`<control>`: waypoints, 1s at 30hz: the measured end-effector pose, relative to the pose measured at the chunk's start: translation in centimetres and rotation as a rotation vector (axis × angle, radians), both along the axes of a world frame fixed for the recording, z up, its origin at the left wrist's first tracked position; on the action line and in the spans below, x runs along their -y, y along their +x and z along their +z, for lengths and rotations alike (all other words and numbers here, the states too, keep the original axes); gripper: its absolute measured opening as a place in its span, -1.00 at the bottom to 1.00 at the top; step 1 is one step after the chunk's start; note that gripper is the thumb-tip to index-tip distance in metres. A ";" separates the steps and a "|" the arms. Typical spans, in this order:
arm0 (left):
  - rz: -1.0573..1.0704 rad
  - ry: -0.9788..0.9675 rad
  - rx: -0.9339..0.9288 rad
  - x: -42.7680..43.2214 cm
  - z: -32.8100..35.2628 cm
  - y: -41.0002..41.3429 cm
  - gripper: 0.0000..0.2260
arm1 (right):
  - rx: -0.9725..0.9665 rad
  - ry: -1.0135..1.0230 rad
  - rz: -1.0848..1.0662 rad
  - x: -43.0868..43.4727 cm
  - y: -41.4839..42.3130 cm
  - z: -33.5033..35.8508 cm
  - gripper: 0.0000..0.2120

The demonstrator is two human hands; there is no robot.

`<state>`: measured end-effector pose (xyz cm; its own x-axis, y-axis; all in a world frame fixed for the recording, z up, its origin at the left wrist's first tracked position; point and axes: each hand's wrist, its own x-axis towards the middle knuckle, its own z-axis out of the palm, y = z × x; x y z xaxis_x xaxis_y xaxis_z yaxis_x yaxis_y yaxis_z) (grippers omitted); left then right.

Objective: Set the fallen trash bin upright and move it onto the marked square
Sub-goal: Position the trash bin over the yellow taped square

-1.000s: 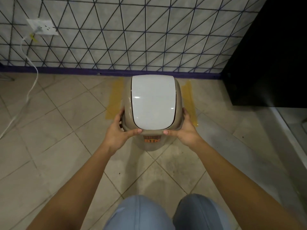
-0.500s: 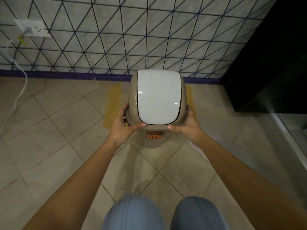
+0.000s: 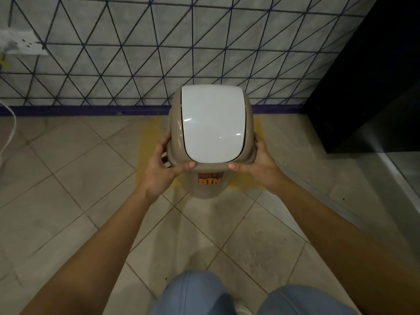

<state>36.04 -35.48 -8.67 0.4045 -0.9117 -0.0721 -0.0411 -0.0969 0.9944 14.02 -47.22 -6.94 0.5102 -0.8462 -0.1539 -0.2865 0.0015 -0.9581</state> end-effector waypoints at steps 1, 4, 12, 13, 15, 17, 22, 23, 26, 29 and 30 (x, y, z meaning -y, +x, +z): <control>-0.002 -0.005 0.008 0.3 -0.1 0.1 -0.14 | -0.021 -0.016 -0.006 0.3 0.1 -0.2 0.06; 0.035 -0.024 0.052 1.2 -0.1 0.3 -0.12 | -0.163 -0.138 -0.111 0.6 0.5 -0.6 0.18; 0.062 -0.090 0.383 1.8 1.2 -0.9 -0.08 | -0.229 -0.458 -0.086 0.6 0.9 0.1 -0.03; 0.050 -0.091 0.406 2.0 1.3 -1.0 -0.08 | -0.228 -0.459 -0.083 0.7 0.9 0.2 -0.03; 0.036 -0.085 0.419 2.4 1.5 -0.9 -0.07 | -0.227 -0.452 -0.079 0.9 1.1 0.3 -0.03; 0.033 -0.073 0.409 2.9 1.7 -0.5 -0.05 | -0.227 -0.449 -0.082 1.2 1.4 0.4 -0.04; 0.010 -0.107 0.362 4.5 2.2 0.2 -0.05 | -0.229 -0.440 -0.092 2.5 2.4 0.8 -0.01; 0.016 -0.105 0.363 4.9 2.1 0.3 -0.05 | -0.234 -0.436 -0.090 2.9 2.6 0.8 -0.01; 0.036 -0.086 0.364 6.0 2.1 0.7 -0.03 | -0.241 -0.416 -0.076 4.2 3.0 1.1 -0.01; 0.043 -0.075 0.370 7.0 2.2 1.0 -0.04 | -0.243 -0.402 -0.058 5.3 3.5 1.2 0.01; 0.049 -0.068 0.365 7.5 2.2 1.1 -0.05 | -0.245 -0.395 -0.051 5.8 3.6 1.4 0.01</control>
